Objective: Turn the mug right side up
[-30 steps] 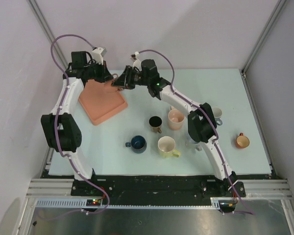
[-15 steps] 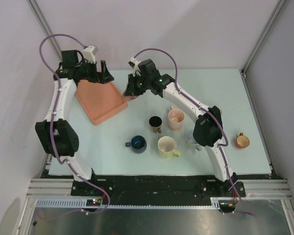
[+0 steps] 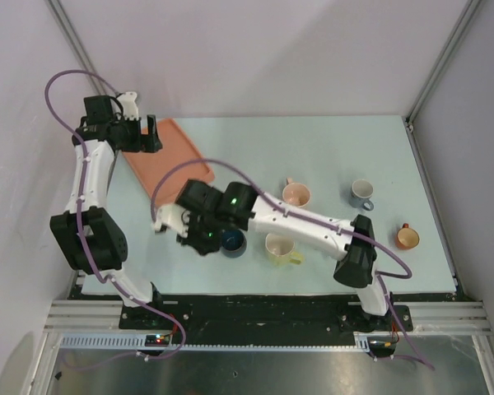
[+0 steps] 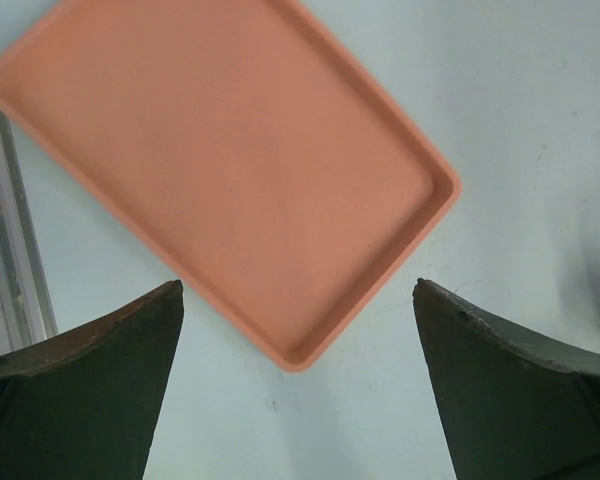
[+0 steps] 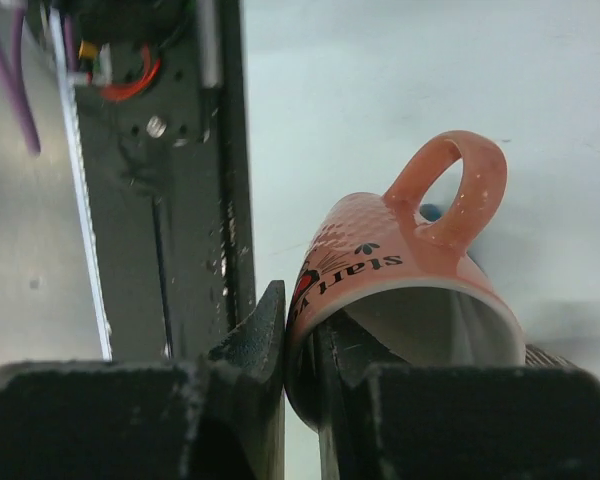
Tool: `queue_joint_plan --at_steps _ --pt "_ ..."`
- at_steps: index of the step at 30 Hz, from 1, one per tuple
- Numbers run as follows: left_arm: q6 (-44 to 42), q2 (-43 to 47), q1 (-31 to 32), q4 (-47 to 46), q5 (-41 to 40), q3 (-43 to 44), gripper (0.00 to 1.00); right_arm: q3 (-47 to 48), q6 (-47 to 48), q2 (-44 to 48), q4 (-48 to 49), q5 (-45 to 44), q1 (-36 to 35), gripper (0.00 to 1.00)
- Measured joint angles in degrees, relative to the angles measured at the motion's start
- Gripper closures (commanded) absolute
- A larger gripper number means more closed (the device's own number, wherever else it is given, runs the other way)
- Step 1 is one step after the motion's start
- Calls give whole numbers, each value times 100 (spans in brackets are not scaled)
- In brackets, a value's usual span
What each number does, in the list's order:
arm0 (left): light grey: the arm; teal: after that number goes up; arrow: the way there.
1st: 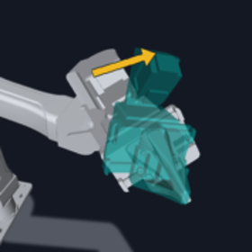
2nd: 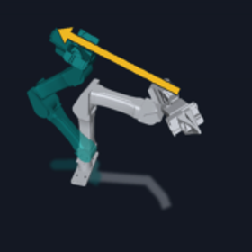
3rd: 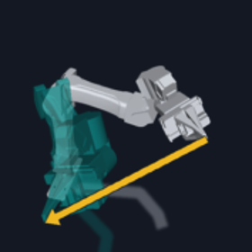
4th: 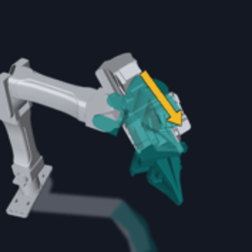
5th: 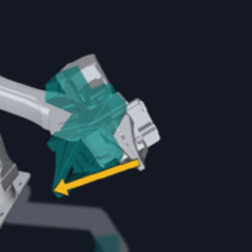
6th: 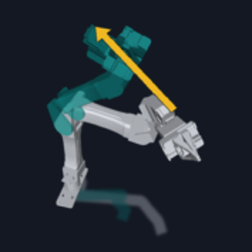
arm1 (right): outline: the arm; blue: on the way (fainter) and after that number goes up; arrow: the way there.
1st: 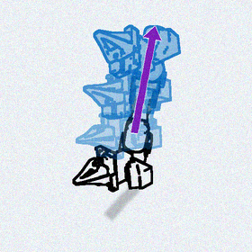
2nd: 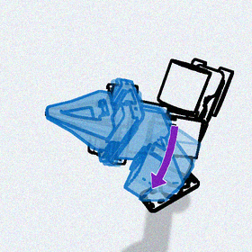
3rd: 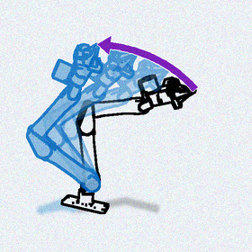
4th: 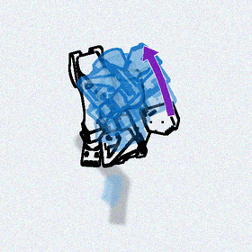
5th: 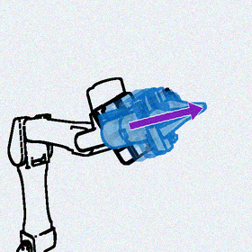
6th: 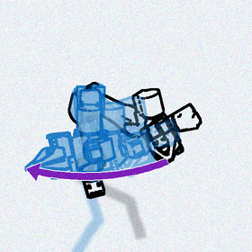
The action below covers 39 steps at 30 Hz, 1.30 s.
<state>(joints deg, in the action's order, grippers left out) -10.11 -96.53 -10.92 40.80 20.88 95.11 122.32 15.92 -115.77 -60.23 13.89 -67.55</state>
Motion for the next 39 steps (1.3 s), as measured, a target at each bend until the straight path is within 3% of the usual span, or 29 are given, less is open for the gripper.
queue_joint_plan --at_steps 3,10,16,20,23,26,28,33,39 --pt "-101 0 -7 72 -157 -144 0 -63 507 -155 -306 -2 -439 100" --pt "-251 -2 -87 111 -511 -164 0 -39 1504 -901 -90 -166 -695 100" --pt "-345 -2 -256 90 -688 -205 0 761 1735 -2041 -195 -160 -774 100" --pt "-352 -2 -306 96 -726 -330 0 879 1746 -2291 -264 -181 -800 98" --pt "-358 -2 -306 107 -723 -350 0 885 1759 -2302 -297 -219 -800 83" --pt "-380 0 -304 101 -723 -350 0 892 1729 -2302 -330 -278 -817 52" --pt "-391 0 -304 103 -723 -350 0 898 1690 -2302 -367 -411 -831 40" --pt "-396 0 -304 98 -723 -350 0 1019 1650 -2286 -345 -785 -861 21" --pt "-411 0 -304 98 -723 -350 0 1021 1611 -1871 -140 -935 -874 18"
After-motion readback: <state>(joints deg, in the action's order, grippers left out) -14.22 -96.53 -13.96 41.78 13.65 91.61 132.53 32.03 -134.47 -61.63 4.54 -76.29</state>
